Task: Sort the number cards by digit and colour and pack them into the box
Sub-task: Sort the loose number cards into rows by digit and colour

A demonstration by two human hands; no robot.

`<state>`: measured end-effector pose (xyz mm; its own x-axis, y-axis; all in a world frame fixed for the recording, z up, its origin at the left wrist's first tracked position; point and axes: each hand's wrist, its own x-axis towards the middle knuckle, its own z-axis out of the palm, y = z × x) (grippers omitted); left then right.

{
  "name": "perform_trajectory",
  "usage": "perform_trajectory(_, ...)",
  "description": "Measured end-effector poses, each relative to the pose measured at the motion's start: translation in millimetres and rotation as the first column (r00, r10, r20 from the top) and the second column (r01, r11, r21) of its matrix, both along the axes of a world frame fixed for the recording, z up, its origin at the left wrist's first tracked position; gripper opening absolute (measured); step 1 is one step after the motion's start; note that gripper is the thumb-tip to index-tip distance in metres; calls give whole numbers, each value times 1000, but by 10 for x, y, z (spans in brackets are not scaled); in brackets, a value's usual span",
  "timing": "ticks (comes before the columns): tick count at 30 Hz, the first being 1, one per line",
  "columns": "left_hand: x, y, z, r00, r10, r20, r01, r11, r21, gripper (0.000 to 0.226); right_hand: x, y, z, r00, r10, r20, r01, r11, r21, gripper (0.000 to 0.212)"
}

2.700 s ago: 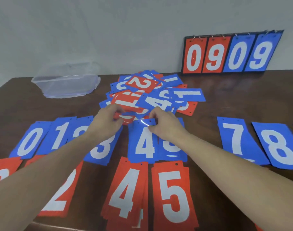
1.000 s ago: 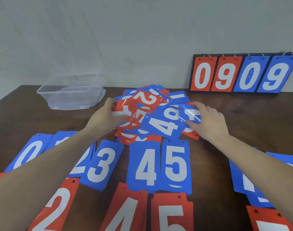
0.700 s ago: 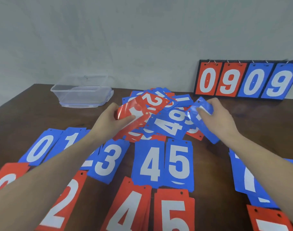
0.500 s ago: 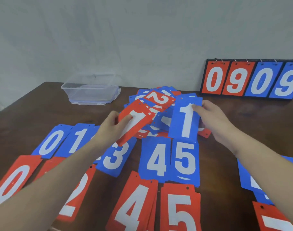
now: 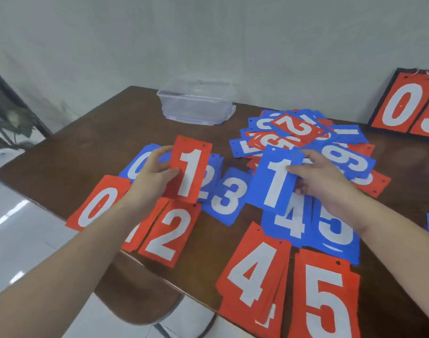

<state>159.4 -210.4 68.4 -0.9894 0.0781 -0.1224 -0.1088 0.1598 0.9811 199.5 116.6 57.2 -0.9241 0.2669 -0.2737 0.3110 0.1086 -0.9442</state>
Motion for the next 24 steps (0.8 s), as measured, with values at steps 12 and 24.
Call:
perform_trajectory(12, 295, -1231, -66, 985, 152, 86, -142, 984, -111, 39, -246, -998, -121, 982, 187, 4, -186, 981, 49, 26)
perform_trajectory(24, 203, -1389, -212, 999, 20, 31, -13, 975, -221, 50, -642, -1558, -65, 975, 221, 16, -222, 965, 139, 27)
